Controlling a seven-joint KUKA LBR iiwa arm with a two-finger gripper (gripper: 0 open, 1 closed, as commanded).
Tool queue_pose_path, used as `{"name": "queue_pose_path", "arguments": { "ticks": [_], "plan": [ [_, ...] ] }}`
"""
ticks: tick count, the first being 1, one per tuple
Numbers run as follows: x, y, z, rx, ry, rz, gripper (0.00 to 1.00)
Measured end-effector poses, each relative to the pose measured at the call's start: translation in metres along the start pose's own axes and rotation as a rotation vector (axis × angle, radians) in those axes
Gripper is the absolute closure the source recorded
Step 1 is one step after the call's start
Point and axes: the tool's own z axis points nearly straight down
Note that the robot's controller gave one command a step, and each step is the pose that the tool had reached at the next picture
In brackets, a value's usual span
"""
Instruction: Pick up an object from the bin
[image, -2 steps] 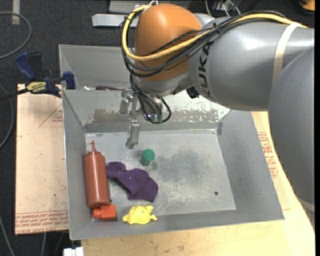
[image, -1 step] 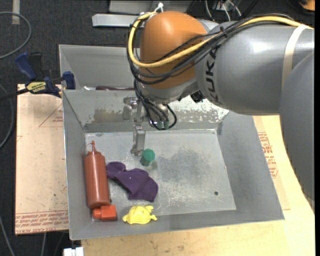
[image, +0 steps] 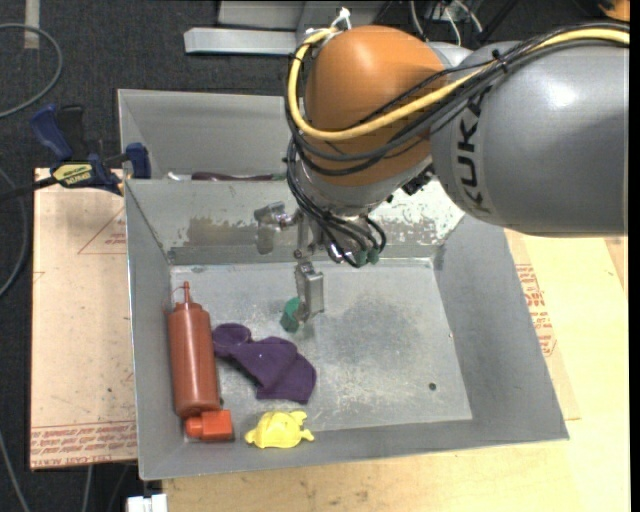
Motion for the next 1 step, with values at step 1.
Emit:
{"name": "queue_pose_path", "arguments": {
  "ticks": [1],
  "plan": [
    [0.0295, -0.0071, 0.0235, -0.001, -0.01, 0.06, 0.0]
  ]
}}
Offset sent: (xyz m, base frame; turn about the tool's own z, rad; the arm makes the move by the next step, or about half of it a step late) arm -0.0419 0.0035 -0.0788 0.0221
